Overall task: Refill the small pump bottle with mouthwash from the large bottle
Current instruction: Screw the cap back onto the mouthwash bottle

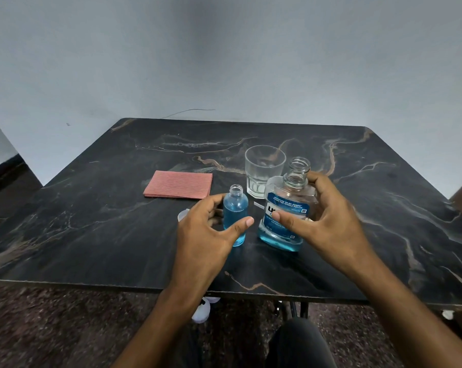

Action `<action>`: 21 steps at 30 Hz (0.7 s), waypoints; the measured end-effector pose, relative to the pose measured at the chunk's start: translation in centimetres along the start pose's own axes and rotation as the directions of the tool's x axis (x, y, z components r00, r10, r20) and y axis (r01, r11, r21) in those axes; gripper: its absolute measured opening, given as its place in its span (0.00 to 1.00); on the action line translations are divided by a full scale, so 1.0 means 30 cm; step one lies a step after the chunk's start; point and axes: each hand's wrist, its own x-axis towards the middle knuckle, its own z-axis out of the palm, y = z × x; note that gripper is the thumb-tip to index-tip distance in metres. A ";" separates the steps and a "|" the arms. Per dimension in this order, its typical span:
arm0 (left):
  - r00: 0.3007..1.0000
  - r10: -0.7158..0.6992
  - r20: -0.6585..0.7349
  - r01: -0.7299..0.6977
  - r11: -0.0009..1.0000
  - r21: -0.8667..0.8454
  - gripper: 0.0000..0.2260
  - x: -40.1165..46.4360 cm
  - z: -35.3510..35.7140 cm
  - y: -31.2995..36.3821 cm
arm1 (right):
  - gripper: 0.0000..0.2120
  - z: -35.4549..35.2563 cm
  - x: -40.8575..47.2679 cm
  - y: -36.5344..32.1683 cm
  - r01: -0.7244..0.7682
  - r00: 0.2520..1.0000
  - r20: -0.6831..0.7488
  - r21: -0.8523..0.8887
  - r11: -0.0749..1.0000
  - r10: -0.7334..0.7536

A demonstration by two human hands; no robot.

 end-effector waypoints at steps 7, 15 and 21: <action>1.000 -0.015 0.018 0.015 0.999 0.031 0.28 -0.014 0.003 -0.018 | 0.37 0.000 -0.025 0.008 -0.015 1.000 -0.024 0.033 0.999 0.015; 0.988 0.098 -0.120 -0.083 0.989 0.118 0.32 -0.029 -0.115 -0.050 | 0.38 -0.045 -0.041 0.009 0.080 0.983 -0.174 0.079 0.994 -0.065; 0.972 0.073 -0.222 -0.013 0.965 0.261 0.21 0.007 -0.195 -0.107 | 0.33 -0.051 -0.042 0.012 0.115 0.975 -0.206 0.142 0.983 -0.085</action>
